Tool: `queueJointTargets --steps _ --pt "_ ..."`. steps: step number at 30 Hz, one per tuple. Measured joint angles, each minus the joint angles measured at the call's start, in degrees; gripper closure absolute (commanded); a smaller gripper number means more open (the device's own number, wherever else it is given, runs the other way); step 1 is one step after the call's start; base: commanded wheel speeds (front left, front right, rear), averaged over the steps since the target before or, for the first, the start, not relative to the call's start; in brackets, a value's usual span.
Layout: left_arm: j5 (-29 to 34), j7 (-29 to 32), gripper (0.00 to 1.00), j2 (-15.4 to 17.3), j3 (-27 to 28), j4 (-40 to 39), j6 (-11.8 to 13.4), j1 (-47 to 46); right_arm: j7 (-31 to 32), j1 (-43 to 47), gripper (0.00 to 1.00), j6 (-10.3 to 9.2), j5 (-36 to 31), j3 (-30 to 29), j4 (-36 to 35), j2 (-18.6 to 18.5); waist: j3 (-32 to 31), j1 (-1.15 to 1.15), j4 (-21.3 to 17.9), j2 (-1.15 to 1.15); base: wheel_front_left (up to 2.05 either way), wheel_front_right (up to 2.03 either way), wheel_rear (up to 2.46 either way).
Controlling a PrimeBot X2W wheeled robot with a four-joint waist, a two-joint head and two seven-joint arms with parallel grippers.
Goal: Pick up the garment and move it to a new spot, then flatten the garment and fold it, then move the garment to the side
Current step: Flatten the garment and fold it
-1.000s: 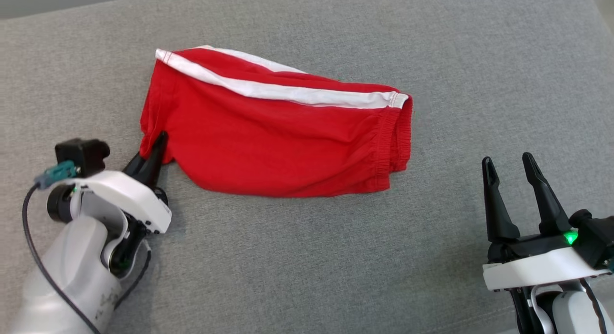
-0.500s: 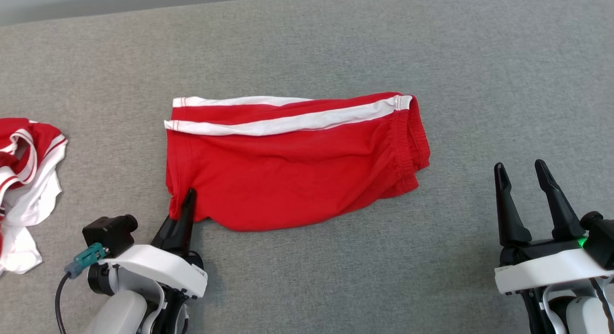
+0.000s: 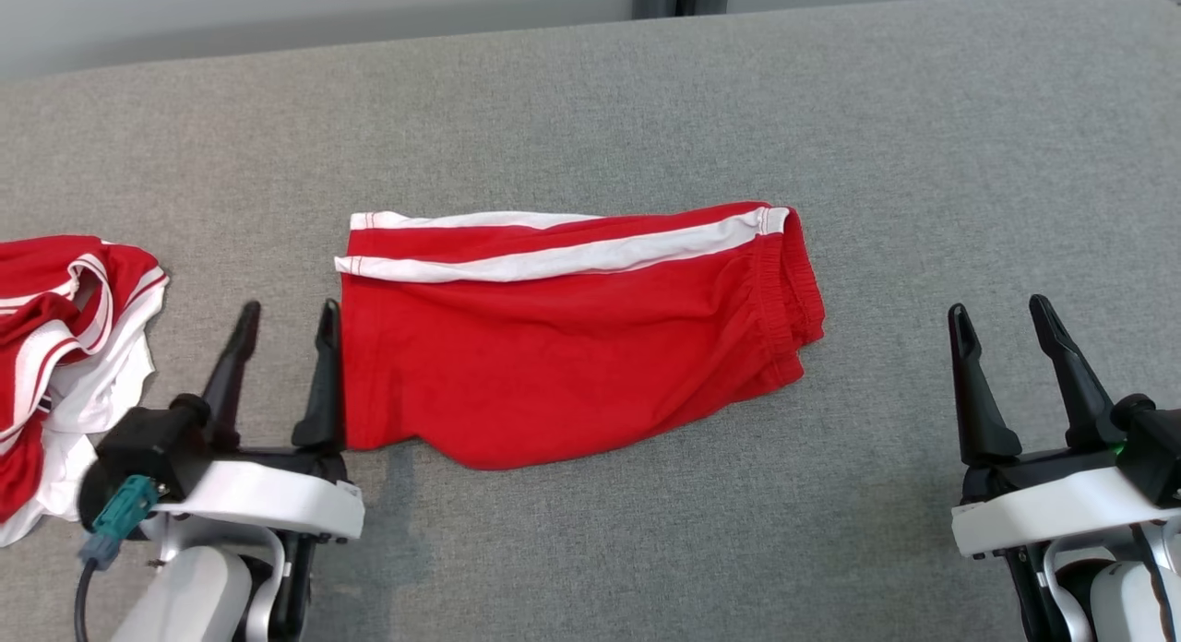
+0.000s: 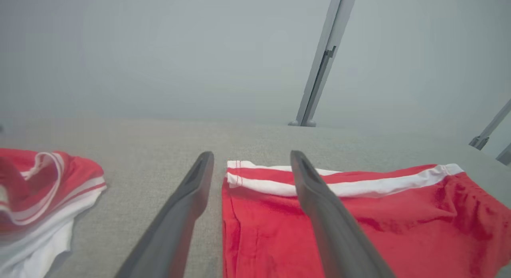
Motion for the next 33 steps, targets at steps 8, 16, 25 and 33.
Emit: queueJointTargets --steps 8,16,25,33 --pt "7.9 -0.1 0.00 1.1 4.7 -5.1 1.6 5.0 1.4 -0.6 0.00 0.00 -3.0 0.4 0.0 0.0 -2.8 0.00 0.2 0.00 0.00 0.00 0.00" --pt "9.0 -0.1 0.00 1.1 5.3 -6.3 1.9 7.9 2.3 0.8 0.00 0.00 -3.5 0.1 -0.2 0.0 -4.9 0.00 0.9 0.00 0.00 0.00 0.00" --pt "9.1 0.5 0.00 1.0 4.4 -8.3 2.6 8.8 3.6 1.0 0.00 0.00 -3.3 -0.3 -0.5 0.0 -5.3 0.00 2.1 0.00 0.00 0.00 0.00" --pt "9.6 0.5 0.00 0.0 3.1 -8.7 1.9 6.3 5.0 -5.4 0.00 0.00 -2.9 4.4 5.9 -0.2 -2.4 0.00 4.7 0.00 0.00 0.00 0.00"
